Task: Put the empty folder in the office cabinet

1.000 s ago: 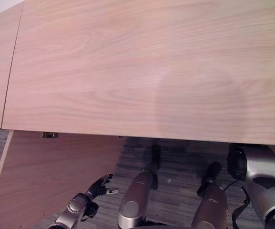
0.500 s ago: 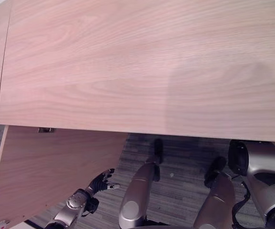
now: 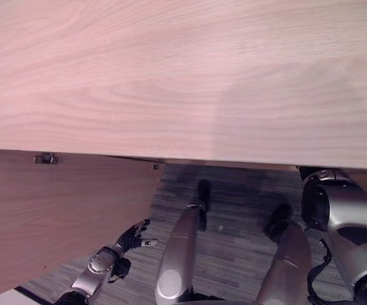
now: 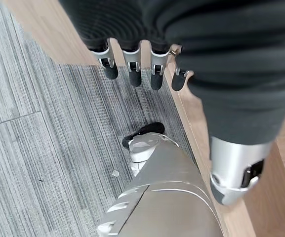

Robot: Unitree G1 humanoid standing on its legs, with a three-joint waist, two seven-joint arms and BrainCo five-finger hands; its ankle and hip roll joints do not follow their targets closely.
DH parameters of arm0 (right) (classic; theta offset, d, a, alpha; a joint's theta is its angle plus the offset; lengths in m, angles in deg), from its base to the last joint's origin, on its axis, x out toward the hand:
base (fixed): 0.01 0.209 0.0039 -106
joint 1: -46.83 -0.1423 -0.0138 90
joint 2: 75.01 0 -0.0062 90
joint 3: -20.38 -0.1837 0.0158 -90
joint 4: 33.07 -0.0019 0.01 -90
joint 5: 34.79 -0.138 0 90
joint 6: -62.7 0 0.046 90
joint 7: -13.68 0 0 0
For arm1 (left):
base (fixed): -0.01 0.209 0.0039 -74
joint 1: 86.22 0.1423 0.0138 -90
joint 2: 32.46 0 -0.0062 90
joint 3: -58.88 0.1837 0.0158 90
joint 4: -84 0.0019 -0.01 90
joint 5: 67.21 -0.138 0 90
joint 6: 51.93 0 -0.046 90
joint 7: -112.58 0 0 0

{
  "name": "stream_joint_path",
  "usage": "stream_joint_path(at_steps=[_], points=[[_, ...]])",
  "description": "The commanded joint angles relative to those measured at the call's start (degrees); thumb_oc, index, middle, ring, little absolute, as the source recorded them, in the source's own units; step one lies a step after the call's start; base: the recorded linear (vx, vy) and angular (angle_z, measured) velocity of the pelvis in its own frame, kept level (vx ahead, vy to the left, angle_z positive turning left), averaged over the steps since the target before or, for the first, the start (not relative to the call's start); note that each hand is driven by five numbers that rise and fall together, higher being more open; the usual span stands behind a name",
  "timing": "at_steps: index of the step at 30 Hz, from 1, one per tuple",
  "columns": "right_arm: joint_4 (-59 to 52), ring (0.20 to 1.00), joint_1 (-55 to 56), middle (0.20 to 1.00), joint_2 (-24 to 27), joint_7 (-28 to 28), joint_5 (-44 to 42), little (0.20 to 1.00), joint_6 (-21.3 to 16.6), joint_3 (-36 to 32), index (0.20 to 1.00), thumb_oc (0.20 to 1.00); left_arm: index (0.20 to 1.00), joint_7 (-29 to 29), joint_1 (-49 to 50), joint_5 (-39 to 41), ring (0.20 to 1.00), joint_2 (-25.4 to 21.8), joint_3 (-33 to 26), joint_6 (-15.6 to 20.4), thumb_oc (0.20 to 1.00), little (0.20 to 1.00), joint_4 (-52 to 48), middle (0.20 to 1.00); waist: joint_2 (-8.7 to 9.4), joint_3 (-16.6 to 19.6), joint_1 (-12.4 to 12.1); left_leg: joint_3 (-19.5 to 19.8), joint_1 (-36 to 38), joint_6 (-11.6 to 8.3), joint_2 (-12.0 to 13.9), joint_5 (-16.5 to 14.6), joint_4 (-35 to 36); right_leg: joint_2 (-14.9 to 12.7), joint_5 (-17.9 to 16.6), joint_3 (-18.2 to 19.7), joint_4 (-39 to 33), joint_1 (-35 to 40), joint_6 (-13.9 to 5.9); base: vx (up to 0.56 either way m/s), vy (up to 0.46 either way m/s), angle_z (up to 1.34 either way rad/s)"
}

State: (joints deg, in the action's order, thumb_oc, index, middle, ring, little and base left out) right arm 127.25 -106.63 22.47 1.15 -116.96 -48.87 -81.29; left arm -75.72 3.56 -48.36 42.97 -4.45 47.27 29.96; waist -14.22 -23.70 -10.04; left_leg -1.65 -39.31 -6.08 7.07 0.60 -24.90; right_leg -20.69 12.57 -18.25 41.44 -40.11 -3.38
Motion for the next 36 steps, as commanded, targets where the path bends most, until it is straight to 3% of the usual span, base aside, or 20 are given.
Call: stream_joint_path(at_steps=[1, 10, 18, 29, 36], points=[[0.3, 0.2, 1.8, 0.2, 1.3, 0.4, -1.4, 0.2, 1.4, -2.8, 0.2, 0.2, 1.0, 0.6, -0.7, 1.6, 1.0, -3.8, -1.4, 0.6, 1.0, 1.0, 2.5, 1.0, 0.69, -0.5, -1.7, 1.2, -1.3, -0.26, 0.6, -7.6, -6.0, 1.7, 6.0, -1.1, -1.9, 6.1, -5.12, 0.0, 0.0, 0.0], [-0.8, 0.2, 2.2, 0.2, 0.1, 0.4, -0.4, 0.2, 1.0, -2.2, 0.2, 0.2, 1.0, 2.5, -2.7, 4.8, 1.0, -4.0, -3.3, 1.4, 1.0, 1.0, 0.6, 1.0, 1.95, -0.7, -1.5, 1.7, -3.7, -0.24, 1.4, -9.3, -10.3, 1.7, 7.5, -1.0, 1.4, 3.8, -4.49, 0.0, 0.0, 0.0], [-5.7, 0.2, 3.9, 0.2, -5.4, -0.4, 0.7, 0.2, -1.3, -1.0, 0.2, 0.2, 1.0, 7.5, -9.8, 11.8, 1.0, -3.3, -7.2, 4.9, 1.0, 1.0, -8.1, 1.0, 4.39, -1.1, 0.0, 2.9, -10.2, -0.01, 2.5, -13.1, -18.6, 1.3, 10.1, -1.0, 7.8, -2.3, -3.25, 0.0, -0.002, -0.02], [-9.2, 0.2, 5.5, 0.2, -10.9, 0.5, 2.1, 0.2, -1.8, 2.2, 0.2, 0.2, 1.0, 11.1, -14.4, 15.0, 1.0, -1.6, -10.7, 6.5, 1.0, 1.0, -9.1, 1.0, 6.61, -0.3, 1.7, 3.7, -14.4, 0.29, 3.5, -14.9, -22.2, 1.9, 10.8, -0.4, 10.3, -7.2, -2.27, 0.01, 0.002, -0.06], [-9.4, 0.2, 5.4, 0.2, -11.3, 0.7, 2.1, 0.2, -1.8, 2.6, 0.2, 0.2, 1.0, 11.4, -14.0, 15.4, 1.0, -1.7, -11.4, 6.4, 1.0, 1.0, -9.5, 1.0, 7.04, 0.2, 1.9, 3.9, -15.8, 0.45, 3.6, -16.2, -24.3, 1.7, 11.6, -0.3, 11.7, -8.8, -1.92, 0.01, 0.003, -0.03]])
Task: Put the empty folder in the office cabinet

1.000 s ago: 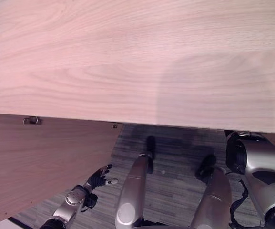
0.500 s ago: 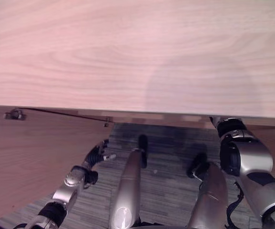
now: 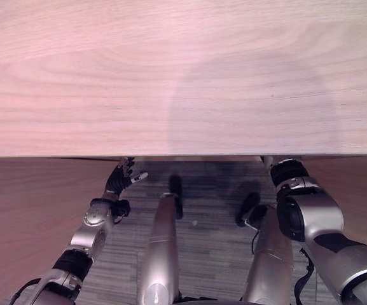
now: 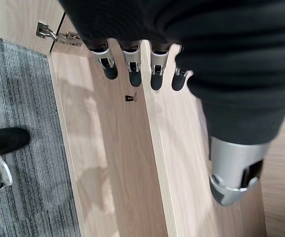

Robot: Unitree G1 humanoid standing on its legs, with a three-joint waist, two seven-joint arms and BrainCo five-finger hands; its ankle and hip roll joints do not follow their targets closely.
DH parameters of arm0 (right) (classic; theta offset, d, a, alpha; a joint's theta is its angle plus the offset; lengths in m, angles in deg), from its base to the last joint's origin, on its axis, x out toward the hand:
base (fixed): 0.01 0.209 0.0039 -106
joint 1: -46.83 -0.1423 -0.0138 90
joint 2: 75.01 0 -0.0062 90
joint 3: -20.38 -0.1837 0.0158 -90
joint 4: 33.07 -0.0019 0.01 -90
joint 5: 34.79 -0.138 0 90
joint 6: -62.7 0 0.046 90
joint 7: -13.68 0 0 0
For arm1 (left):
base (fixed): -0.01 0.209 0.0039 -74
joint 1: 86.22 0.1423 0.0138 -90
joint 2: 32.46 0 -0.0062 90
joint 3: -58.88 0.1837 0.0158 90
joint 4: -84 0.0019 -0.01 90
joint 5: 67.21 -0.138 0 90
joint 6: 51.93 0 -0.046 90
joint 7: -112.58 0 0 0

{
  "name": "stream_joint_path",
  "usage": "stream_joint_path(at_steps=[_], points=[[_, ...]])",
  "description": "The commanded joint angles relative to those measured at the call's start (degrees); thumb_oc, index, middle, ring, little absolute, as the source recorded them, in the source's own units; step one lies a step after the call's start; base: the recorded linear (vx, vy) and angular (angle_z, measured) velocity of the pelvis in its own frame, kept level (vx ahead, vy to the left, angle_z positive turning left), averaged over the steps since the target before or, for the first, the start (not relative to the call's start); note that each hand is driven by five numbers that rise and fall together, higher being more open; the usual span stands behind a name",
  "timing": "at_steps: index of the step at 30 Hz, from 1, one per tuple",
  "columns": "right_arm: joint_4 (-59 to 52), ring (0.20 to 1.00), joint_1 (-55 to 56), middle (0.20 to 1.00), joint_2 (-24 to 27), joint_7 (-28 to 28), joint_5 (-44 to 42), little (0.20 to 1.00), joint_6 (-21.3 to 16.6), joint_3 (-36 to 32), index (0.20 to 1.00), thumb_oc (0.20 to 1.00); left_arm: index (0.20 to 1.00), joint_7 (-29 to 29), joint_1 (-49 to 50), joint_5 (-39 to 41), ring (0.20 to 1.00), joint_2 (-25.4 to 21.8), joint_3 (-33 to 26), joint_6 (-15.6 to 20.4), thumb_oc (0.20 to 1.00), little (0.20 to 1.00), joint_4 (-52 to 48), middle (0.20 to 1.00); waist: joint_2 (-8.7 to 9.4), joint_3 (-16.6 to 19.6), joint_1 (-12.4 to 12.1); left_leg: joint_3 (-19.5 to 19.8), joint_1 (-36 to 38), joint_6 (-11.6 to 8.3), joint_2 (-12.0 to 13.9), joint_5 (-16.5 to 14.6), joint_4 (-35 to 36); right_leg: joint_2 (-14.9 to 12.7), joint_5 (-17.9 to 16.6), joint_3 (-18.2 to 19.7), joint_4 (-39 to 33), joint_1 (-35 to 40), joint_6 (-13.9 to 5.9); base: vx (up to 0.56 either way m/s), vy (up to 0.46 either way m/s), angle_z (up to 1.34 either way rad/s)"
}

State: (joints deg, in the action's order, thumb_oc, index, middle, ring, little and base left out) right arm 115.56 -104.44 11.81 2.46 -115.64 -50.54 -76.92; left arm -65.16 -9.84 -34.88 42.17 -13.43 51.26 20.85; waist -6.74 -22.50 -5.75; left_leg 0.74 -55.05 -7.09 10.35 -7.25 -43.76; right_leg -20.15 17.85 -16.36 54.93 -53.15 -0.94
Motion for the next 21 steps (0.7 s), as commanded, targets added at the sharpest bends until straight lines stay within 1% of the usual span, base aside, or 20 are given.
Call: stream_joint_path(at_steps=[1, 5, 6, 7, 13, 15, 21], points=[[2.2, 0.2, 3.3, 0.2, -0.7, -0.5, 0.8, 0.2, 0.0, -1.8, 0.2, 0.2, 1.0, 0.8, -0.5, 2.0, 1.0, -0.9, -2.5, 2.4, 1.0, 1.0, -0.4, 1.0, -0.43, -1.0, -2.3, 1.6, -0.1, 1.49, 0.2, -8.5, -5.6, 1.3, 6.4, -2.1, -1.7, 4.1, -4.31, 0.0, 0.0, 0.0], [2.4, 0.2, 3.0, 0.2, -1.0, -0.4, 0.8, 0.2, 0.2, -1.6, 0.2, 0.2, 1.0, 0.8, -0.4, 1.9, 1.0, -0.9, -2.5, 2.3, 1.0, 1.0, -0.3, 1.0, -0.43, -0.9, -2.2, 1.6, -0.5, 1.54, 0.2, -8.7, -6.0, 1.3, 6.6, -2.0, -1.3, 3.7, -4.12, 0.0, 0.0, 0.0], [2.5, 0.244, 3.0, 0.244, -1.0, -0.4, 0.8, 0.244, 0.2, -1.6, 0.244, 0.244, 1.0, 0.8, -0.4, 1.9, 1.0, -0.9, -2.5, 2.3, 1.0, 1.0, -0.3, 1.0, -0.42, -0.9, -2.2, 1.6, -0.5, 1.54, 0.2, -8.7, -6.0, 1.3, 6.7, -2.0, -1.2, 3.7, -4.11, 0.0, 0.0, 0.0], [3.1, 1.0, 2.4, 1.0, -0.6, -0.5, 0.9, 1.0, 0.7, -1.3, 1.0, 1.0, 1.0, 0.6, -0.2, 1.9, 1.0, -1.0, -2.3, 2.2, 1.0, 1.0, -0.3, 1.0, -0.16, -0.8, -2.2, 1.7, -0.6, 1.56, 0.2, -8.9, -6.5, 1.3, 6.8, -2.0, -1.0, 3.7, -3.88, 0.0, 0.0, 0.0], [5.7, 1.0, 1.4, 1.0, 0.6, -0.8, 1.7, 1.0, 2.2, -0.8, 1.0, 1.0, 1.0, 0.1, 0.1, 1.7, 1.0, -1.1, -1.8, 1.7, 1.0, 1.0, 0.1, 1.0, -0.01, -0.8, -2.4, 1.7, 0.1, 1.59, 0.3, -9.2, -6.4, 1.5, 7.0, -2.0, -1.1, 4.4, -3.61, 0.0, 0.0, 0.0], [7.3, 1.0, 0.6, 1.0, 1.6, -1.1, 2.1, 1.0, 3.1, -0.8, 1.0, 1.0, 1.0, -0.5, 0.2, 1.4, 1.0, -1.4, -1.0, 1.5, 1.0, 1.0, 1.1, 1.0, 0.06, -0.5, -2.6, 1.4, 1.8, 1.53, 0.2, -9.0, -5.2, 1.9, 6.9, -2.3, -2.0, 6.0, -3.64, 0.0, 0.0, 0.0], [8.9, 1.0, -0.8, 1.0, 4.4, -1.4, 2.7, 1.0, 3.9, -0.9, 1.0, 1.0, 1.0, -1.6, 1.2, 0.5, 1.0, -2.2, -0.1, 0.7, 1.0, 1.0, 3.3, 1.0, 0.35, 0.1, -3.1, 1.0, 5.4, 1.23, 0.1, -8.2, -1.9, 2.3, 5.7, -2.8, -4.5, 9.0, -4.16, 0.0, 0.0, 0.0]])
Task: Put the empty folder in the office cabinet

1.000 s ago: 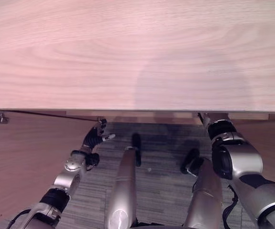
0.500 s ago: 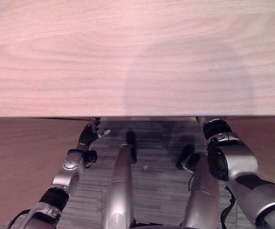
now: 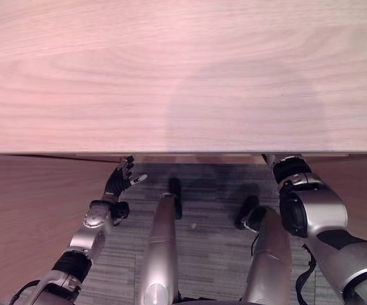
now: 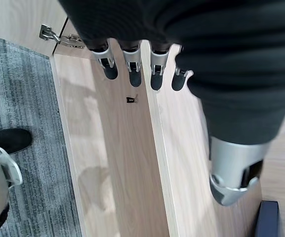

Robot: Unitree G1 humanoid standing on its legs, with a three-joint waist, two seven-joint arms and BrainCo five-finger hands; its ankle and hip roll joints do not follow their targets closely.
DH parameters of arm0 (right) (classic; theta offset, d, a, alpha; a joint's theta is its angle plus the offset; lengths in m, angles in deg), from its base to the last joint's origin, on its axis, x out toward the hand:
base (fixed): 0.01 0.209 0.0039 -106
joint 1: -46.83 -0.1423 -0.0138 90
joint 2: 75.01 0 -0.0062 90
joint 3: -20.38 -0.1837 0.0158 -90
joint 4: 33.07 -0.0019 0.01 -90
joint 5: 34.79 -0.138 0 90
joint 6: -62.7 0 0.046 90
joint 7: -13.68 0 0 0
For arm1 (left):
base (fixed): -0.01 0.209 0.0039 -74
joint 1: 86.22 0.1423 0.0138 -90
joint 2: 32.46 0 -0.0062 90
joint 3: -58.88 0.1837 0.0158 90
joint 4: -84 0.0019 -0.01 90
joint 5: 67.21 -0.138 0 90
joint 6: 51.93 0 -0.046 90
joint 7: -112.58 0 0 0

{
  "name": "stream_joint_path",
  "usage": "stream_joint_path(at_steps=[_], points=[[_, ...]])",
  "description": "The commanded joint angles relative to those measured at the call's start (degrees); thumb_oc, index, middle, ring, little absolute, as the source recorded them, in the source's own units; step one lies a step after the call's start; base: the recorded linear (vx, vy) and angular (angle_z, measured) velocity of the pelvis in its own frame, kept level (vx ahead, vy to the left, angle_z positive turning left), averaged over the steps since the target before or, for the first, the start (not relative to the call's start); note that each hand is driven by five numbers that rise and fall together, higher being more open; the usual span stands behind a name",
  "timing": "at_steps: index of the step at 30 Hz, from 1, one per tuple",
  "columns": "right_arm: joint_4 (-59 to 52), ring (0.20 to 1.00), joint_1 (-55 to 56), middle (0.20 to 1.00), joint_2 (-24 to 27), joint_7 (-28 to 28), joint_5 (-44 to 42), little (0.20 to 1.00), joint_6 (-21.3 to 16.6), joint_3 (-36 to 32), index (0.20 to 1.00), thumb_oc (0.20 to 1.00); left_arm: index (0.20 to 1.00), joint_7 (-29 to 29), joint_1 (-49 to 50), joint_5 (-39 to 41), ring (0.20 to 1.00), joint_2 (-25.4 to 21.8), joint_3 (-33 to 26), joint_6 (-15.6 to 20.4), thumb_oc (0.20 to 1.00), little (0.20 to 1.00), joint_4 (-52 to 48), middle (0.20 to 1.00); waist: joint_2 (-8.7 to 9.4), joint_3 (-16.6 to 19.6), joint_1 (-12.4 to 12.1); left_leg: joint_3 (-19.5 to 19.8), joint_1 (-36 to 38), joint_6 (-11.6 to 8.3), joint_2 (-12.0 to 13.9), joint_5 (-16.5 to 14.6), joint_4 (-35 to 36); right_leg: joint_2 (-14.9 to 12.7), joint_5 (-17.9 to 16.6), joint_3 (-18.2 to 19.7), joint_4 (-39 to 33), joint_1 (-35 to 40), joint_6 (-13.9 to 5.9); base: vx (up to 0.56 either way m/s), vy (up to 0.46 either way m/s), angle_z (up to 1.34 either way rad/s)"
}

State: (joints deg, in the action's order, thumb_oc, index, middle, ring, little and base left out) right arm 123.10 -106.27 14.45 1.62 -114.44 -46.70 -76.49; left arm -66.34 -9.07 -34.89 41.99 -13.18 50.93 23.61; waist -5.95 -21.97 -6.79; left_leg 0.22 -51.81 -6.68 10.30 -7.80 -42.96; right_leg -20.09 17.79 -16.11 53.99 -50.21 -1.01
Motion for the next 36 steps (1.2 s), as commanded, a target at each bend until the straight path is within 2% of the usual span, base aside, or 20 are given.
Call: stream_joint_path(at_steps=[1, 6, 11, 22, 24, 25, 26, 31, 35, 36], points=[[1.4, 1.0, 0.9, 1.0, 1.8, -0.6, 1.6, 1.0, 0.2, -1.3, 1.0, 1.0, 1.0, -0.4, 0.4, 0.5, 1.0, -2.0, -0.3, 1.1, 1.0, 1.0, 0.6, 1.0, -0.48, -0.5, -2.1, 1.5, 2.3, 0.82, 0.1, -7.5, -2.5, 2.3, 5.7, -3.1, -3.7, 6.3, -4.1, 0.0, 0.0, 0.0], [2.4, 1.0, 1.7, 1.0, 3.4, -1.5, 3.5, 1.0, 1.2, -1.3, 1.0, 1.0, 1.0, -2.0, 2.1, -1.6, 1.0, -1.9, 1.2, -0.4, 1.0, 1.0, 5.2, 1.0, 0.61, 1.2, -2.7, 0.7, 9.4, 0.29, -0.2, -4.9, 5.5, 3.6, 2.7, -3.9, -10.6, 13.4, -5.29, 0.04, -0.021, 0.02], [3.3, 1.0, 3.1, 1.0, 3.5, -1.8, 4.9, 1.0, 2.1, -1.1, 1.0, 1.0, 1.0, -2.5, 3.6, -2.0, 1.0, -1.5, 1.0, -0.8, 1.0, 1.0, 7.7, 1.0, 1.21, 1.9, -2.9, 0.3, 13.7, -0.09, -0.7, -3.0, 10.6, 4.3, 0.3, -4.0, -15.2, 17.7, -5.85, 0.01, -0.002, 0.0], [5.0, 1.0, 13.7, 1.0, -0.1, -0.5, 5.1, 1.0, 4.1, -3.8, 1.0, 1.0, 1.0, -3.5, 6.3, -3.2, 1.0, 1.8, -0.2, -1.8, 1.0, 1.0, 12.9, 1.0, 2.26, 3.5, -3.0, -0.4, 24.4, -0.47, -2.2, 1.3, 21.8, 5.1, -4.2, -4.6, -25.9, 28.8, -7.36, 0.04, 0.008, 0.01], [4.0, 1.0, 19.3, 1.0, -3.2, 0.0, 5.7, 1.0, 4.4, -3.8, 1.0, 1.0, 1.0, -3.3, 7.2, -3.7, 1.0, 3.6, -1.0, -2.1, 1.0, 1.0, 14.6, 1.0, 2.31, 4.1, -2.4, -1.3, 27.9, -0.25, -2.3, 4.6, 26.3, 5.1, -7.6, -5.6, -29.7, 31.9, -7.34, 0.0, 0.074, -0.02], [3.9, 1.0, 19.6, 1.0, -3.3, 0.0, 5.7, 1.0, 4.4, -3.7, 1.0, 1.0, 1.0, -3.3, 7.3, -3.7, 1.0, 3.6, -0.9, -2.1, 1.0, 1.0, 14.7, 1.0, 2.28, 4.1, -2.3, -1.3, 28.3, -0.25, -2.3, 4.8, 26.6, 5.1, -7.7, -5.7, -30.0, 32.3, -7.37, 0.01, 0.077, 0.0], [3.1, 1.0, 23.9, 1.0, -6.0, 0.7, 6.0, 1.0, 5.0, -3.3, 1.0, 1.0, 1.0, -3.1, 7.7, -4.0, 1.0, 5.1, -1.6, -2.5, 1.0, 1.0, 15.9, 1.0, 2.52, 4.8, -1.7, -1.8, 31.2, -0.37, -2.2, 5.8, 29.4, 5.2, -8.7, -5.8, -32.2, 34.8, -7.65, 0.07, 0.035, 0.03], [-0.8, 1.0, 33.9, 1.0, -10.3, 3.3, 7.3, 1.0, 6.3, -1.0, 1.0, 1.0, 1.0, -3.0, 9.8, -4.5, 1.0, 7.4, -4.2, -2.7, 1.0, 1.0, 18.7, 1.0, 3.11, 6.9, 0.0, -3.0, 38.0, -0.29, -2.1, 7.6, 35.4, 5.7, -10.8, -6.3, -36.3, 39.7, -8.51, 0.11, 0.045, 0.01], [-4.4, 1.0, 44.3, 1.0, -12.1, 6.7, 10.4, 1.0, 8.7, 1.0, 1.0, 1.0, 1.0, -3.1, 12.8, -5.9, 1.0, 9.4, -8.4, -3.4, 1.0, 1.0, 23.8, 1.0, 3.68, 10.7, 2.3, -4.6, 45.4, -0.21, -2.6, 9.4, 42.4, 6.8, -12.9, -6.4, -41.7, 44.9, -9.33, 0.16, 0.054, -0.1], [-4.4, 1.0, 44.3, 1.0, -12.1, 6.7, 10.4, 1.0, 8.7, 1.0, 1.0, 1.0, 1.0, -3.1, 12.8, -5.9, 1.0, 9.4, -8.4, -3.4, 1.0, 1.0, 23.8, 1.0, 3.68, 10.7, 2.3, -4.6, 45.4, -0.21, -2.6, 9.4, 42.4, 6.8, -12.9, -6.4, -41.7, 44.9, -9.33, 0.08, 0.033, -0.11]])
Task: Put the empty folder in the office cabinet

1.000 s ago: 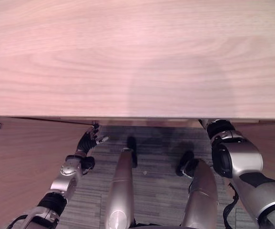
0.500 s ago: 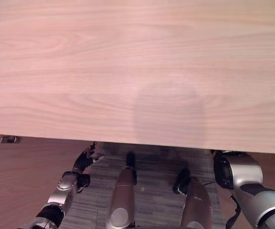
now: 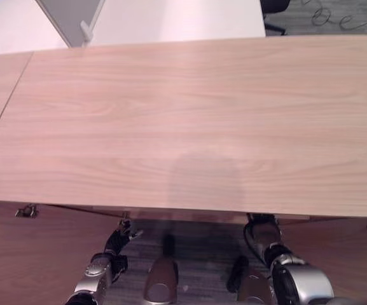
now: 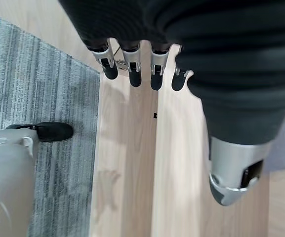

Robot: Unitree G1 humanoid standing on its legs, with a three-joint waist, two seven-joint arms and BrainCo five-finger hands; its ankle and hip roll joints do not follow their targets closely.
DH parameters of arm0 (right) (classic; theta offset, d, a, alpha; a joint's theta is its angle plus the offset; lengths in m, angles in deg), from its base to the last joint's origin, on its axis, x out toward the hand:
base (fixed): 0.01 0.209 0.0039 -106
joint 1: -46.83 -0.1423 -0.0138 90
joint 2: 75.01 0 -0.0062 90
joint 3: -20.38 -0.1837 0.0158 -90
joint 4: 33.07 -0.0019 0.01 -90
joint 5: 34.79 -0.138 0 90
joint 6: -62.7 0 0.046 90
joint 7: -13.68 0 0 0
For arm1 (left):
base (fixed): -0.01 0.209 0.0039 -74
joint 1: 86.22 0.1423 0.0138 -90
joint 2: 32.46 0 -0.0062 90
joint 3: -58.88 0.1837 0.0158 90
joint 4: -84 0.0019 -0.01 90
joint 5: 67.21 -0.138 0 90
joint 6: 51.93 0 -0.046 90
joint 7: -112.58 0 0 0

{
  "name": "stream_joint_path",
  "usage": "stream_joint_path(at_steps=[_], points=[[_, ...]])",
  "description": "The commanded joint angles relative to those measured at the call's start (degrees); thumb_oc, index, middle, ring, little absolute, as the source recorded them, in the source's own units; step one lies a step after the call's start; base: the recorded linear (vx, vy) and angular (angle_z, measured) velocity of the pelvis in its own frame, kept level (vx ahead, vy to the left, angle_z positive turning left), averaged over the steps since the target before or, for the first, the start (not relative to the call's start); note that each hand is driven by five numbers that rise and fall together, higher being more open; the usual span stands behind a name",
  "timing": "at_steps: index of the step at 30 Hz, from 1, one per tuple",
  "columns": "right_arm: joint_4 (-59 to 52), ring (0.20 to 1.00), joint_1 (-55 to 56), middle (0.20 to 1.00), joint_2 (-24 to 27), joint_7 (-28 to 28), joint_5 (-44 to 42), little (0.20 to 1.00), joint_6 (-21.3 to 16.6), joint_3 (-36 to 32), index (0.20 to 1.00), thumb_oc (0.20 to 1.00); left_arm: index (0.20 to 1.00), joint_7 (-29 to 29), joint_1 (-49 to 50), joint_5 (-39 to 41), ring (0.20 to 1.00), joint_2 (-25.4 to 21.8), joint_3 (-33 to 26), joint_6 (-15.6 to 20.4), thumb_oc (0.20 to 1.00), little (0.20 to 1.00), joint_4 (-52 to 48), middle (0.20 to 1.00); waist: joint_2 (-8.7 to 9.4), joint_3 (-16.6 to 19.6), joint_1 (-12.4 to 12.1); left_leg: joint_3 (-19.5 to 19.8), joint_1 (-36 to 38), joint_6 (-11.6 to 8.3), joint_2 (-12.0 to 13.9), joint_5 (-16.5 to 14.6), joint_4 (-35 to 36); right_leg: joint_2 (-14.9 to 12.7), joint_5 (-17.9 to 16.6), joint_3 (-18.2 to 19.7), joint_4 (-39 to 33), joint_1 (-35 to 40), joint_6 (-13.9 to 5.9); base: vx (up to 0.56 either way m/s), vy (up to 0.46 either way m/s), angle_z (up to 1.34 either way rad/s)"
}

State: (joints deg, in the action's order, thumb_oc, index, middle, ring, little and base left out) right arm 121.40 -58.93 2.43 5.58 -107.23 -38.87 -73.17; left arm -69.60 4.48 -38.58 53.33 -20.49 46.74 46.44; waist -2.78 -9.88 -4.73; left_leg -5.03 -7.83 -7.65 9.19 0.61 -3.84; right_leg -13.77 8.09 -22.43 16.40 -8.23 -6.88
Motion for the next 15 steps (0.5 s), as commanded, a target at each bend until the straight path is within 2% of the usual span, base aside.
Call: stream_joint_path(at_steps=[1, 3, 4, 5, 15], points=[[-3.5, 1.0, -1.5, 1.0, 0.0, 3.4, 3.9, 1.0, 1.5, -1.9, 1.0, 1.0, 1.0, 0.0, -0.1, -2.5, 1.0, -1.5, -1.9, 0.7, 1.0, 1.0, 2.0, 1.0, 0.57, -0.6, 0.6, 0.4, 2.7, 0.64, -1.7, 1.4, 4.6, 0.7, -3.8, 0.0, -5.4, 4.1, -3.67, 0.1, 0.04, -0.13], [-6.1, 1.0, 2.9, 1.0, 0.1, 5.4, 6.2, 1.0, 2.9, -0.4, 1.0, 1.0, 1.0, -0.4, 1.6, -3.5, 1.0, -0.3, -3.7, 0.3, 1.0, 1.0, 4.5, 1.0, 0.8, 2.0, 1.3, -0.3, 5.6, 0.39, -2.4, 2.5, 7.7, 1.4, -6.1, 0.1, -10.3, 6.8, -4.2, 0.15, 0.061, -0.18], [-9.2, 1.0, 6.8, 1.0, 0.5, 7.2, 8.2, 1.0, 4.0, 1.2, 1.0, 1.0, 1.0, -0.9, 3.6, -4.0, 1.0, 0.8, -5.0, 0.2, 1.0, 1.0, 5.5, 1.0, 0.85, 3.8, 1.8, -1.1, 7.3, 0.05, -2.8, 2.5, 8.8, 1.5, -8.2, 0.4, -14.6, 9.4, -4.76, 0.12, 0.06, -0.22], [-9.9, 1.0, 8.3, 1.0, 0.5, 7.8, 8.7, 1.0, 4.1, 1.3, 1.0, 1.0, 1.0, -1.1, 4.4, -4.5, 1.0, 1.1, -5.4, 0.2, 1.0, 1.0, 6.0, 1.0, 0.86, 4.2, 2.0, -1.4, 7.9, 0.05, -3.0, 2.3, 8.8, 1.6, -8.6, 0.7, -15.6, 10.1, -4.83, 0.08, 0.051, -0.19], [-9.8, 1.0, 13.2, 1.0, 3.2, 10.5, 14.6, 1.0, 5.8, 1.8, 1.0, 1.0, 1.0, -2.9, 7.3, -7.9, 1.0, 2.9, -7.3, -0.5, 1.0, 1.0, 11.1, 1.0, 1.14, 6.2, 3.2, -2.9, 10.3, 0.1, -3.4, 1.5, 8.8, 0.9, -10.2, 2.1, -18.0, 12.7, -5.24, 0.0, 0.026, -0.08]])
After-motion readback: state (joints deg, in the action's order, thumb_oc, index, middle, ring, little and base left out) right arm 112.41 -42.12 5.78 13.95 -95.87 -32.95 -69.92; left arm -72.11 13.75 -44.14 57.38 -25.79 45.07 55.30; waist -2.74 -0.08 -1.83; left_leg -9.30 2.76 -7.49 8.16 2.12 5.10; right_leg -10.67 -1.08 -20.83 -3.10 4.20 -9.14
